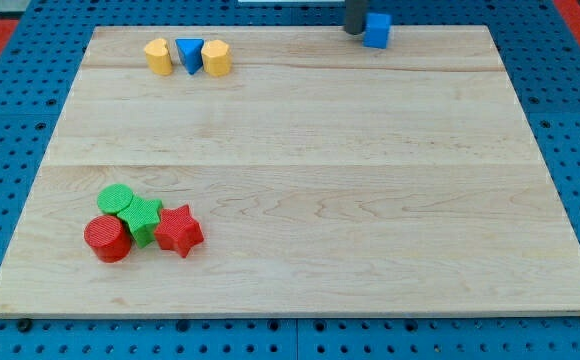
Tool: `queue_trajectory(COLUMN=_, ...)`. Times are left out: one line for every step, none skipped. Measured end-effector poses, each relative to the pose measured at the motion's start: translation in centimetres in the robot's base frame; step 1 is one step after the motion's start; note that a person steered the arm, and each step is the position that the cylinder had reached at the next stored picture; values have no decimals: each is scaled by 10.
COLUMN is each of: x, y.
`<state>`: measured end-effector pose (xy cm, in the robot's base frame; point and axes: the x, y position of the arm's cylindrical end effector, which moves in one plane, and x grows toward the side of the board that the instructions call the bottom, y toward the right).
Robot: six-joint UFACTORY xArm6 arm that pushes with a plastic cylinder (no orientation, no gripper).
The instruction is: Point at the yellow heart
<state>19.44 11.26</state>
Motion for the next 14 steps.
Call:
queue_trajectory(x=2, y=38)
queue_trajectory(x=11, y=-59)
queue_trajectory(x=31, y=-149)
queue_trajectory(x=95, y=-191)
queue_trajectory(x=142, y=-195)
queue_trajectory(x=158, y=-260)
queue_trajectory(x=159, y=-375)
queue_trajectory(x=158, y=-417)
queue_trajectory(x=158, y=-417)
queue_trajectory(x=158, y=-417)
queue_trajectory(x=158, y=-418)
queue_trajectory(x=159, y=-418)
queue_trajectory(x=159, y=-418)
queue_trajectory(x=157, y=-413)
